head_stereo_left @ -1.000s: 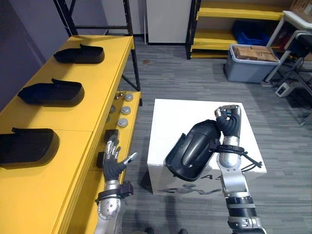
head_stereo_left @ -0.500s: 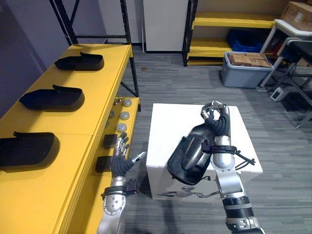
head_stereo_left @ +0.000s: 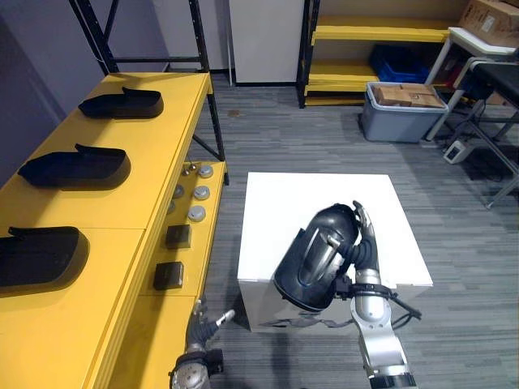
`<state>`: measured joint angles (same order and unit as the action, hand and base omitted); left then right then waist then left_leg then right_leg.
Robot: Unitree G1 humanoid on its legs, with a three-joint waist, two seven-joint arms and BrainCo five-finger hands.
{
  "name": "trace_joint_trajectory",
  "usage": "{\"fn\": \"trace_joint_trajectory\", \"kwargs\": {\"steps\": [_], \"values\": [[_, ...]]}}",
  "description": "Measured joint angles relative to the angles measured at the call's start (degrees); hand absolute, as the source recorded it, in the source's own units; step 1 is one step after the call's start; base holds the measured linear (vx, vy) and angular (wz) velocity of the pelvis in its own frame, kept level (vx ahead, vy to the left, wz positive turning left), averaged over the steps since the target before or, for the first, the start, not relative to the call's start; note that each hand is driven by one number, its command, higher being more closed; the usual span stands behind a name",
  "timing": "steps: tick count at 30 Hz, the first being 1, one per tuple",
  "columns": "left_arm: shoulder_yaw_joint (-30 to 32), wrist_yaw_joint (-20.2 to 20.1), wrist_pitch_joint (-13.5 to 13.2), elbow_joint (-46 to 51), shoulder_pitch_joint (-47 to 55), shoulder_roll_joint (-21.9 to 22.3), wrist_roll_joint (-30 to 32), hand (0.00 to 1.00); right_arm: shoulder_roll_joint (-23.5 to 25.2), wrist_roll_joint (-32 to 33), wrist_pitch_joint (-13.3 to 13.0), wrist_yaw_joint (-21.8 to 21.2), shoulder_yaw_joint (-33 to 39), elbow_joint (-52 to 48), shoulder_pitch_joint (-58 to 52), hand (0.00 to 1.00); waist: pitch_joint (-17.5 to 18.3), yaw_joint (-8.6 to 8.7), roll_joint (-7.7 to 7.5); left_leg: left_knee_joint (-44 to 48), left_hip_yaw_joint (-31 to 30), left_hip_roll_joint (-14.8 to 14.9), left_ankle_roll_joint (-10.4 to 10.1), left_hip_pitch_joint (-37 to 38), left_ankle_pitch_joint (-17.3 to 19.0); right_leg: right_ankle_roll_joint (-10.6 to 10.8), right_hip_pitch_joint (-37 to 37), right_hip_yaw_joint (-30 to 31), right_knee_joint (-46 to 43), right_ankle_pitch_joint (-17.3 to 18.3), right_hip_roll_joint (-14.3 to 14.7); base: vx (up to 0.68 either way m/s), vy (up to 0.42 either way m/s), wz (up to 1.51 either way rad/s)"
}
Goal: Walk over and take plastic housings, then place them on the shelf
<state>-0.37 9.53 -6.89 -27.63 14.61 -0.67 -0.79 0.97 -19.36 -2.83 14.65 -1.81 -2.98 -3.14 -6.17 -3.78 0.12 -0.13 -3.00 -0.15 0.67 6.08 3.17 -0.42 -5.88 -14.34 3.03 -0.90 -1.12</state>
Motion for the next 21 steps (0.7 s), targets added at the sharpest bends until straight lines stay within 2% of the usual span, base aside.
{"fn": "trace_joint_trajectory", "kwargs": {"steps": [4,11,21], "values": [[1.19,0.04,1.08,-10.51,-0.13,-0.70,0.49,0.00,1.54,-1.50,1.69,0.04,2.70,5.96,-2.72,0.00,0.35,0.10,-0.05,-0.12,0.01,0.27,-0.13,0.07,0.06,-0.15,-0.10,-0.01,0.26,-0.15,0.26,0.00,0.000,0.00],[2.11,-0.28,1.12,-14.68,-1.62,-1.31,1.08,0.00,1.91,-4.65,3.97,0.57,4.17,8.49,-4.07,0.00,0.69,0.37,-0.08,-0.18,-0.05,0.33,-0.24,0.15,0.02,-0.11,-0.27,-0.14,0.27,-0.24,0.27,0.00,0.000,0.00],[2.25,-0.31,0.99,-18.52,-3.71,-1.44,1.07,0.00,2.53,-5.57,4.40,2.53,6.20,12.05,-3.11,0.00,0.71,0.76,-0.28,-0.90,-0.15,0.28,-0.28,1.02,0.04,-0.04,-1.23,-0.32,0.68,-0.22,0.23,0.00,0.000,0.00]]}}
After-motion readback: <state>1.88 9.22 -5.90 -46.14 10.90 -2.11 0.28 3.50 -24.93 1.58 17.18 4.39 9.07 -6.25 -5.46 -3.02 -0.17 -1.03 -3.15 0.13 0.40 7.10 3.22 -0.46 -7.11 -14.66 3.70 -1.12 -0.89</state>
